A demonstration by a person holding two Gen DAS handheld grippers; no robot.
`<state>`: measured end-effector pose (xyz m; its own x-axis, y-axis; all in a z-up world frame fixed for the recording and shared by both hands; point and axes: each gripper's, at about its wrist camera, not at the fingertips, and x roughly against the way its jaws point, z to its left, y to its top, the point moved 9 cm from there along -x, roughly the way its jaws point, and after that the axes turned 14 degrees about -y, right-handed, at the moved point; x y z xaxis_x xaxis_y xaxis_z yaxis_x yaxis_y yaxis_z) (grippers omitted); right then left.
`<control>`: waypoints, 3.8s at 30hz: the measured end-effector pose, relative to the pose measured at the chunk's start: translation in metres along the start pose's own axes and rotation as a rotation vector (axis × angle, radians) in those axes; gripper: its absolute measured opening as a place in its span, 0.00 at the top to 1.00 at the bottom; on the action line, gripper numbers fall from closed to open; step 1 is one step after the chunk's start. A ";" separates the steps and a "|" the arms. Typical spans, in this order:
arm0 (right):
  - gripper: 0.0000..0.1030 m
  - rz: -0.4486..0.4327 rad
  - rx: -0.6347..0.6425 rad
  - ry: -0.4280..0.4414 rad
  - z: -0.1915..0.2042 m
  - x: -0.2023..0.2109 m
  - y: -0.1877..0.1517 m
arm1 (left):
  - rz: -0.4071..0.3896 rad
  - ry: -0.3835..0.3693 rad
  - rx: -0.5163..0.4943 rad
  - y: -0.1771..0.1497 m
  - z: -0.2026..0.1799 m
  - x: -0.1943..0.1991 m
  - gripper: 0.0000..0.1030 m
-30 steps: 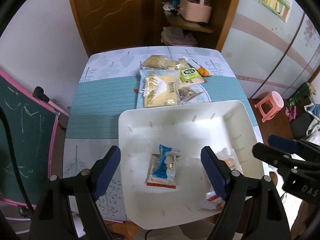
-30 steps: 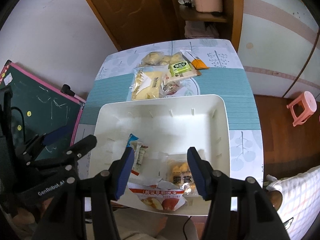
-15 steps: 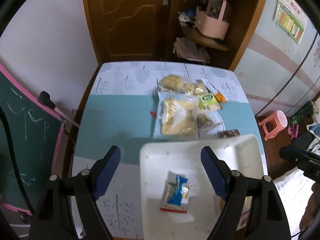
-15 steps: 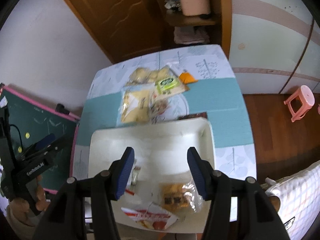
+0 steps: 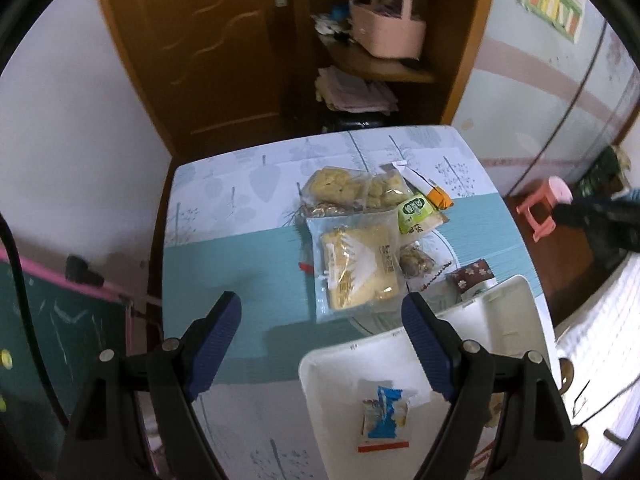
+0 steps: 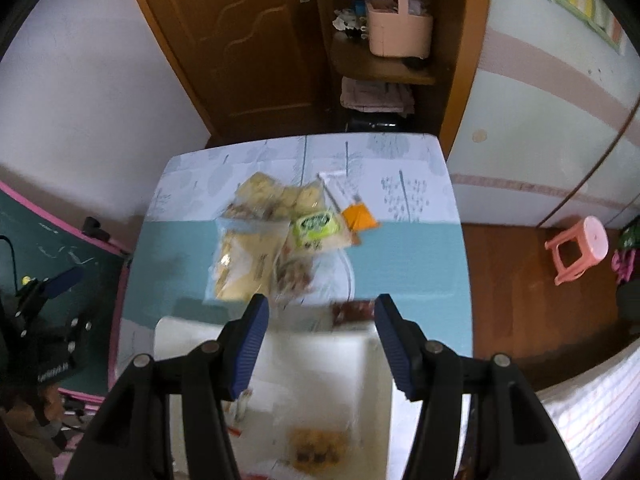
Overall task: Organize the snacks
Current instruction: 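Grasp the clear bread bag with the left tool while the right grasps the orange-white bar, then carry the bread bag and orange-white bar toward the white tray, then lower the bread bag and orange-white bar into the tray, open both tools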
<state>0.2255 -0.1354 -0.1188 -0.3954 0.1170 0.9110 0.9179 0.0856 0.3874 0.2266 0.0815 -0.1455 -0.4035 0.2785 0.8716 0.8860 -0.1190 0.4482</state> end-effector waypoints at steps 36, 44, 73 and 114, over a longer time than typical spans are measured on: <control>0.64 0.261 0.148 -0.054 0.036 -0.269 0.071 | 0.301 -0.023 0.223 0.002 0.015 -0.259 0.01; 0.64 0.210 0.105 0.011 0.032 -0.222 0.064 | 0.201 -0.079 0.252 0.003 0.024 -0.223 0.65; 0.65 -0.039 -0.003 0.178 0.004 -0.026 0.036 | -0.156 -0.158 0.092 0.036 -0.007 0.016 0.87; 0.50 0.139 0.234 0.203 0.054 -0.022 -0.194 | -0.048 -0.087 0.196 -0.158 -0.051 0.004 0.31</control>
<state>0.0550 -0.1016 -0.2218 -0.2308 -0.0543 0.9715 0.9209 0.3101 0.2361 0.0734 0.0532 -0.2031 -0.4322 0.3612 0.8263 0.8974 0.0819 0.4336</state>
